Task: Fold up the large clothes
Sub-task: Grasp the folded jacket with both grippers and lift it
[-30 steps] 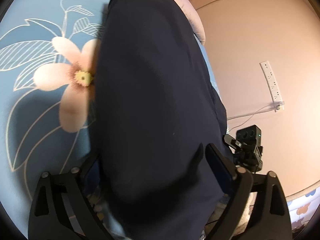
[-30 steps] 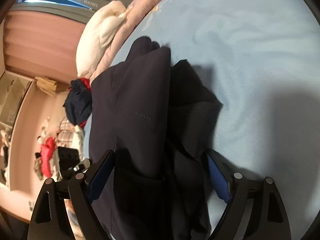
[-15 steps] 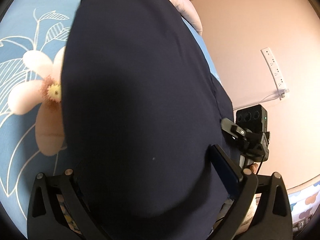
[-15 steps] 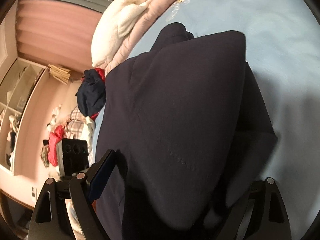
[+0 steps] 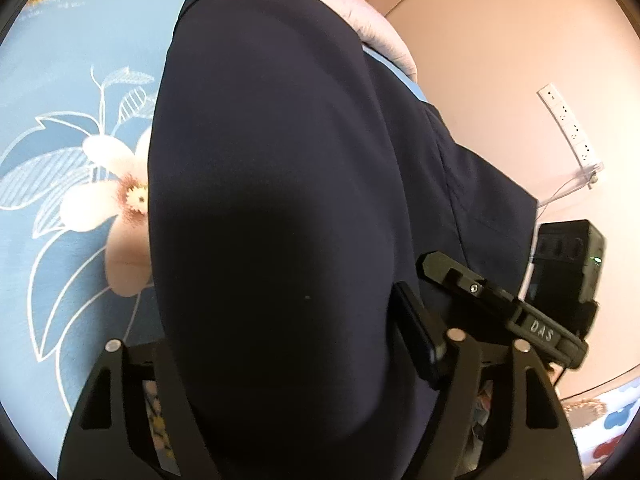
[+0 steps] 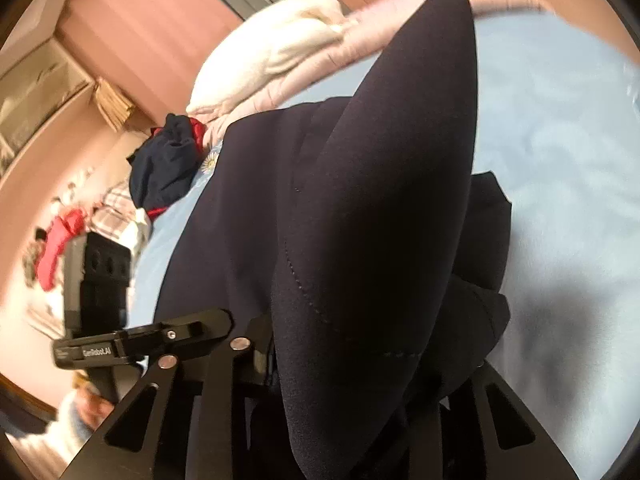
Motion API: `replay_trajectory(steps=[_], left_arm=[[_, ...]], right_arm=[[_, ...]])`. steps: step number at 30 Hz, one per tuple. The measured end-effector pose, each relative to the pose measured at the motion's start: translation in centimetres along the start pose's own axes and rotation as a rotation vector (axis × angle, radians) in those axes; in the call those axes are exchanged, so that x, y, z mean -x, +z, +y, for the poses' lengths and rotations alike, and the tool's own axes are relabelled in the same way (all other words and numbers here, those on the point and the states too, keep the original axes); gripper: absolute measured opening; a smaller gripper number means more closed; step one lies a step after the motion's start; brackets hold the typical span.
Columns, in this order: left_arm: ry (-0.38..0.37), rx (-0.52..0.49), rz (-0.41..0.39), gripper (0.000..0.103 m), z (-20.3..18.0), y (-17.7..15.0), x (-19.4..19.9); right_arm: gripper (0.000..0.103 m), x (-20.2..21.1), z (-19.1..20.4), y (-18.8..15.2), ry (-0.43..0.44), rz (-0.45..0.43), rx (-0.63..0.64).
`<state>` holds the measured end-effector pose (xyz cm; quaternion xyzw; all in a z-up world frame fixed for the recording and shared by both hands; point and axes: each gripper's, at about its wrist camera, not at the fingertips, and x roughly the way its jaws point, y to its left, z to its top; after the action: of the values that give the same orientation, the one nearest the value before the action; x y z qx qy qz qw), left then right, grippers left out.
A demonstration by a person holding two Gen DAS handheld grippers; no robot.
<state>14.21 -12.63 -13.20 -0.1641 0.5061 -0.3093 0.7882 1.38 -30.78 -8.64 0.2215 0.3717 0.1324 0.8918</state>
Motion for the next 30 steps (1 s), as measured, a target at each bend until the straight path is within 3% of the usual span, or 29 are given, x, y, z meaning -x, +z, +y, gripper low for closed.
replay_trajectory(steps=[6,13,30], left_arm=[[0.025,-0.03,-0.038,0.069,-0.3,-1.0,2.6],[0.059,-0.05,-0.078,0.069,0.0,-3.5,6.7],[0.131,0.08,-0.19,0.069,8.9,-8.0,16.7]], right_arm=[[0.03,1.7,2.8,-0.8,-0.032,-0.048,0.082],[0.03,2.3,5.9,-1.9,0.008,-0.068,0.139],[0.03,-2.1,13.1,-1.9,0.089,-0.015,0.291]])
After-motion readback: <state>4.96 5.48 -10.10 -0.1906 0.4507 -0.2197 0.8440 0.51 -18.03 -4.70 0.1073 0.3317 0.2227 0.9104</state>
